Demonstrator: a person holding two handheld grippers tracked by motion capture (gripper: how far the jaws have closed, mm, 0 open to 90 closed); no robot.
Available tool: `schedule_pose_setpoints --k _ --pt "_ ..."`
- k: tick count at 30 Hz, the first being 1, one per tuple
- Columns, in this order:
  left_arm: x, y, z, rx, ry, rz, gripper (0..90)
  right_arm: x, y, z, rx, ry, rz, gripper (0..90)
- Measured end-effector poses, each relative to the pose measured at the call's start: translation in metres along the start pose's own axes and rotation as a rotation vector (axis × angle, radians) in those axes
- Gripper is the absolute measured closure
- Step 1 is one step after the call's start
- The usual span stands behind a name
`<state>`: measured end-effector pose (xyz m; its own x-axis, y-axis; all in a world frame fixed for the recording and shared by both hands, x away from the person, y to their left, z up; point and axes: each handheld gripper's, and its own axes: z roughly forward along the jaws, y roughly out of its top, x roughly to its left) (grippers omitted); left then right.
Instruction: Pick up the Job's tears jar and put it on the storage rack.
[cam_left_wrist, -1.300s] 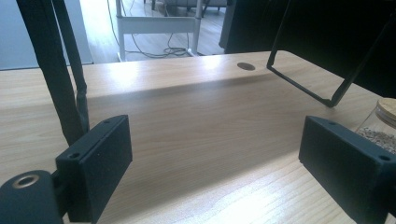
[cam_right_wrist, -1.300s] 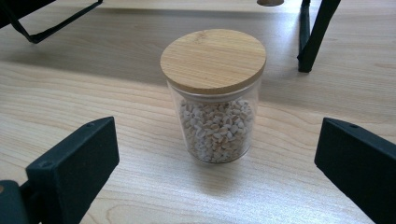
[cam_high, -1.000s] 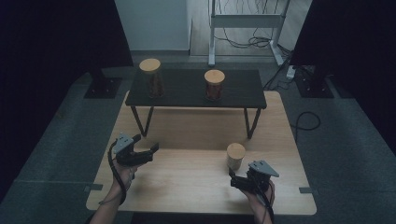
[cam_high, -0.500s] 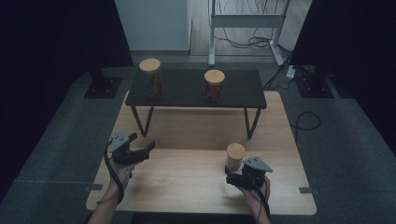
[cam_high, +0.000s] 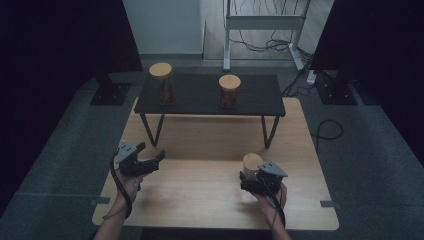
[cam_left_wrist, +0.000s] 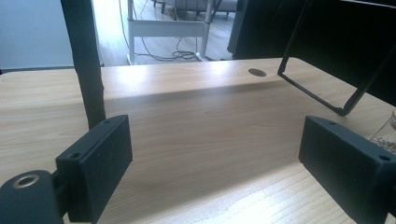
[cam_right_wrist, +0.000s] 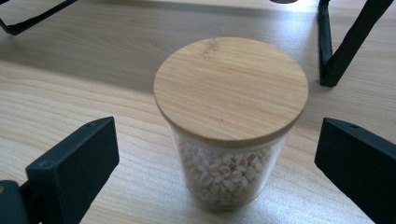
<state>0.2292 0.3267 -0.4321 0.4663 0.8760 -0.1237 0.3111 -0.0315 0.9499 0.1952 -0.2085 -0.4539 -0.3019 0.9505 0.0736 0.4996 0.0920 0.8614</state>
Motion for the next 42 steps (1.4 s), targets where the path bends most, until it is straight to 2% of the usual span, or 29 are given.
schedule_pose_setpoints --k 22,42 --pt "0.000 -0.001 0.003 0.012 0.003 0.004 9.2 0.002 0.012 0.022 0.037 -0.041 -0.019 0.1" --pt "0.001 -0.002 0.004 0.018 0.008 0.002 9.1 0.008 0.019 0.036 0.074 -0.063 -0.033 7.7"
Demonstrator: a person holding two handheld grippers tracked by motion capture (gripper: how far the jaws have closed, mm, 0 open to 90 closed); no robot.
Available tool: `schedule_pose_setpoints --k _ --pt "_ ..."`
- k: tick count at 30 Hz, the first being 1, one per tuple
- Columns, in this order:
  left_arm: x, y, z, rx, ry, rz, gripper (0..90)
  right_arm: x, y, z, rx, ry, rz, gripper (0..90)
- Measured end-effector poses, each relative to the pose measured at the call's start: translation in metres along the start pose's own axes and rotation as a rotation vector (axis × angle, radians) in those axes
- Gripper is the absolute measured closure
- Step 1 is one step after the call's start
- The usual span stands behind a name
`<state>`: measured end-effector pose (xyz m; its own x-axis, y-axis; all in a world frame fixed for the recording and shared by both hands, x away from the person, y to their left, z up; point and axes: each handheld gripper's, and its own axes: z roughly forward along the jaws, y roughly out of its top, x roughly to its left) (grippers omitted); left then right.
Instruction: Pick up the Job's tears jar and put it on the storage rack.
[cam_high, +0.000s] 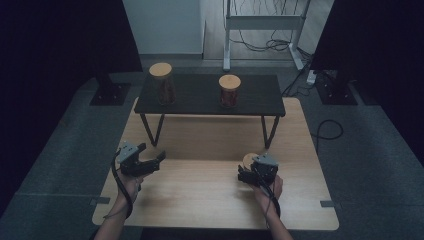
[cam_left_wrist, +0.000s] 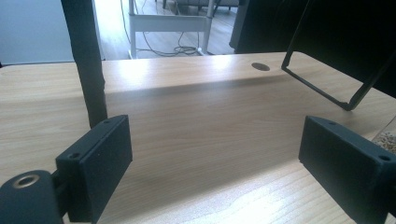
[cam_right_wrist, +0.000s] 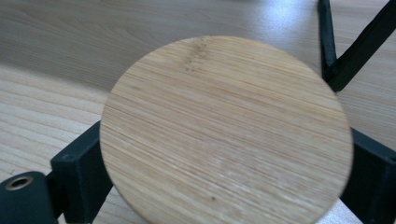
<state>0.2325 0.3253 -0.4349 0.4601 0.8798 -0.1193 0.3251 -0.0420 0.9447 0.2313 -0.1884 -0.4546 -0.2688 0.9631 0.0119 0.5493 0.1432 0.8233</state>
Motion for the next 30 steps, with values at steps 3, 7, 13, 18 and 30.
schedule_pose_setpoints --k 3,7,13,18,30 --pt "0.0003 -0.0002 0.0003 0.001 0.001 -0.002 9.2 0.0006 0.0003 0.0015 0.004 -0.003 -0.001 10.2" --pt "0.0003 -0.0004 0.0005 0.002 0.001 -0.003 9.1 0.0002 -0.0002 0.0025 0.004 -0.005 -0.003 13.6" --pt "0.0003 -0.0003 0.0008 0.006 0.002 0.000 9.2 0.0005 -0.0014 0.0038 0.004 -0.005 -0.009 19.7" --pt "0.0006 -0.0004 0.0010 0.007 0.003 -0.001 9.2 0.0018 -0.0034 0.0037 -0.009 -0.004 -0.017 24.7" --pt "0.0004 -0.0006 0.0004 0.002 0.004 -0.002 9.2 0.0034 -0.0051 0.0046 -0.019 -0.012 -0.012 25.1"
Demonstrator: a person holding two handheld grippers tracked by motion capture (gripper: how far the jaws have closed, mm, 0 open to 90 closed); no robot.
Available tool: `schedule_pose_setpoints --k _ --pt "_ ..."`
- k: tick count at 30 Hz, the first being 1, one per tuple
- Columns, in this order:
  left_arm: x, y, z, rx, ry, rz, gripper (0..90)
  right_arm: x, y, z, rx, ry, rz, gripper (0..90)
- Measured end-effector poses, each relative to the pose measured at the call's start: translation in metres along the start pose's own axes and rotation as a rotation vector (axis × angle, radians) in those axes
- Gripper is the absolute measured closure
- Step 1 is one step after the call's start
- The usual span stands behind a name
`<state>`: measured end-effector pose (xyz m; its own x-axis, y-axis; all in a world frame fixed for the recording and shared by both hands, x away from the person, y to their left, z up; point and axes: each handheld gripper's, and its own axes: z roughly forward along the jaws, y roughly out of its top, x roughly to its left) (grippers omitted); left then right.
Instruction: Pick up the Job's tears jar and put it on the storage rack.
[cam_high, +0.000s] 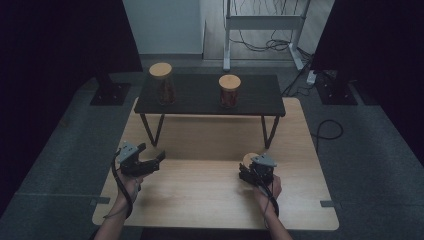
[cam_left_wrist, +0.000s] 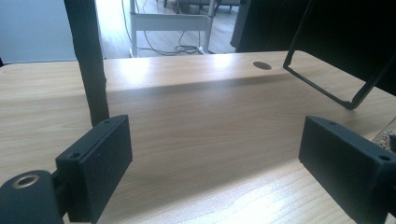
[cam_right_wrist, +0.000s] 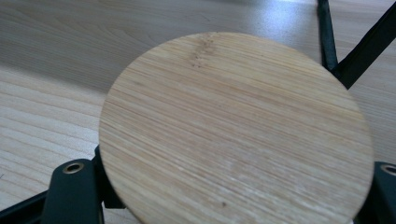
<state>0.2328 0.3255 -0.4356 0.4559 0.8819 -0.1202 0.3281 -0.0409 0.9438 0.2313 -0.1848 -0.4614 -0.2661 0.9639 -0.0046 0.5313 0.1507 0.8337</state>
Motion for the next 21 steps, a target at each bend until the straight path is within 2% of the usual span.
schedule_pose_setpoints --k 15,21 --pt "-0.0001 0.0003 -0.0012 -0.004 -0.001 0.001 9.1 -0.0017 -0.0035 -0.0009 -0.016 -0.003 0.013 25.1" --pt "-0.0006 0.0005 -0.0010 -0.004 -0.001 0.003 9.1 -0.0009 -0.0043 -0.0043 -0.033 -0.001 -0.003 25.1"
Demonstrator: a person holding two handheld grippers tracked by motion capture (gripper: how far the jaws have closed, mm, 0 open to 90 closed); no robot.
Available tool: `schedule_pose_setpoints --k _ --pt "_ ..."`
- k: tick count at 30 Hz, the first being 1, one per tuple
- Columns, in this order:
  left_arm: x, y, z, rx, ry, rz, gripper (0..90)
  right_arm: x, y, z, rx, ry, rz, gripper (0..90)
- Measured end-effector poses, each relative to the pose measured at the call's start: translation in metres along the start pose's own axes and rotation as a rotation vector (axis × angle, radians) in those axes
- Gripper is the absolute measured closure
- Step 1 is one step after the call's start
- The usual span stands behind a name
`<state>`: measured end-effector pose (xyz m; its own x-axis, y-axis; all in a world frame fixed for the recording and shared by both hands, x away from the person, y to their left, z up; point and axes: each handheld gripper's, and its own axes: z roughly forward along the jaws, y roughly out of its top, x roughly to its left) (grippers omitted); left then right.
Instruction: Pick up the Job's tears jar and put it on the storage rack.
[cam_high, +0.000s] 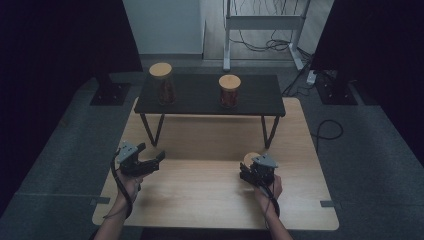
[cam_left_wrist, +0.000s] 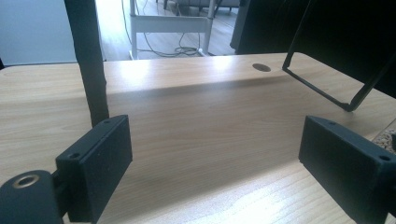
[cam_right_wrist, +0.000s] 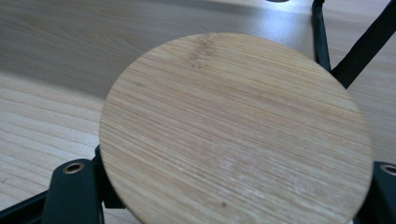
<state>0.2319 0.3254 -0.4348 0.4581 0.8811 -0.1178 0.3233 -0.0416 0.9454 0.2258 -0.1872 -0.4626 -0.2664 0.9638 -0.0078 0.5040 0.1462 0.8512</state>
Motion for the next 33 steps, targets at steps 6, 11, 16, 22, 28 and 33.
schedule_pose_setpoints --k 6,11,16,22,28,33 --pt "-0.001 0.000 -0.001 -0.004 0.000 0.001 9.2 0.001 0.000 -0.003 -0.007 0.001 -0.006 25.1" --pt "0.000 0.001 -0.001 -0.005 0.000 0.001 9.1 0.001 0.000 -0.005 -0.012 0.004 -0.014 25.1" --pt "-0.001 0.001 -0.002 -0.006 -0.001 0.002 9.2 0.002 0.000 -0.007 -0.017 0.003 -0.019 25.1" --pt "-0.001 0.001 -0.002 -0.009 0.000 0.002 9.2 0.002 0.000 -0.009 -0.022 0.005 -0.022 25.1" --pt "-0.001 0.001 -0.002 -0.008 0.000 0.003 9.1 0.002 0.000 -0.013 -0.033 0.004 -0.024 25.1" --pt "-0.001 0.001 -0.002 -0.009 0.000 0.003 9.2 0.001 -0.001 -0.014 -0.038 0.003 -0.027 25.2"
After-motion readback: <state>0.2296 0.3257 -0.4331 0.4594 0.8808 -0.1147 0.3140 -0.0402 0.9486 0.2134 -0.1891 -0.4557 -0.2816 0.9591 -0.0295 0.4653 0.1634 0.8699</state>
